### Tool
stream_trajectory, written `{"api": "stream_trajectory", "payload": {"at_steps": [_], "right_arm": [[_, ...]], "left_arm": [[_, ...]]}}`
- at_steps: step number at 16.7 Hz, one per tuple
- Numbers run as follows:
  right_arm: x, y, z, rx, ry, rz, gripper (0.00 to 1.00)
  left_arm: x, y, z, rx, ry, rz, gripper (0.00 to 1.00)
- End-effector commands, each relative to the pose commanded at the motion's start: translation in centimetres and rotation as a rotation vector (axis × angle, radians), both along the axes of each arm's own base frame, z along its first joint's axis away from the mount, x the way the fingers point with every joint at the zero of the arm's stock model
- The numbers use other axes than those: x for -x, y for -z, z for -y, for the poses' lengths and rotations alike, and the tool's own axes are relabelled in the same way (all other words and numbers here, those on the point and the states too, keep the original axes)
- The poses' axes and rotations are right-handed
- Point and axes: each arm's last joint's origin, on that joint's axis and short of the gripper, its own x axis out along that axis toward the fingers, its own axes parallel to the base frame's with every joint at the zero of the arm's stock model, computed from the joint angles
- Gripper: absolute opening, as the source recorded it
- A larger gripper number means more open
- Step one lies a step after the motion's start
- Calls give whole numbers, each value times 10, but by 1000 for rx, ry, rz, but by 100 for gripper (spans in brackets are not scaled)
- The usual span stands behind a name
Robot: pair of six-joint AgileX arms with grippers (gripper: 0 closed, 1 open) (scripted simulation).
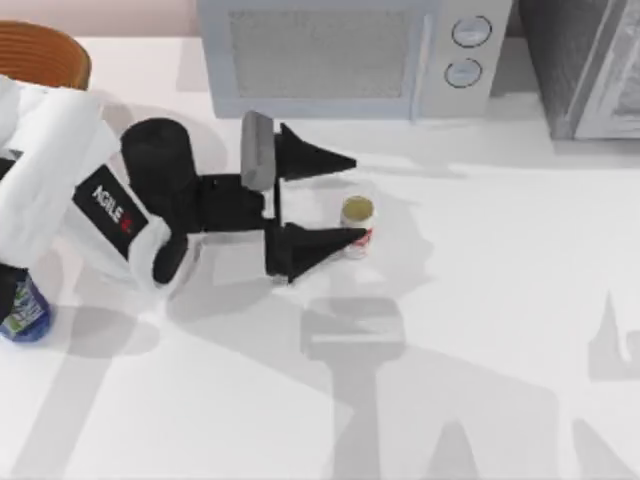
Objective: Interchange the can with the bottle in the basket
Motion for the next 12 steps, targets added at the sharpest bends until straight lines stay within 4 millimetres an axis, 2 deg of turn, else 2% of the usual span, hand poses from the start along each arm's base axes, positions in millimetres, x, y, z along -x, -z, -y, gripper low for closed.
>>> {"api": "stream_trajectory", "payload": {"at_steps": [3,6,10,12], "right_arm": [[0,0,0,0,0,0,100],[0,0,0,0,0,0,100],[0,0,0,0,0,0,100],[0,0,0,0,0,0,100]], "left_arm": [[2,-33,-34,-6,-134,-27,100],[24,-77,-63,-16,-269,-68,100],[83,-150,-87,-12,-408,-45,100],[119,-178,-97,-6,-487,-16,100]]}}
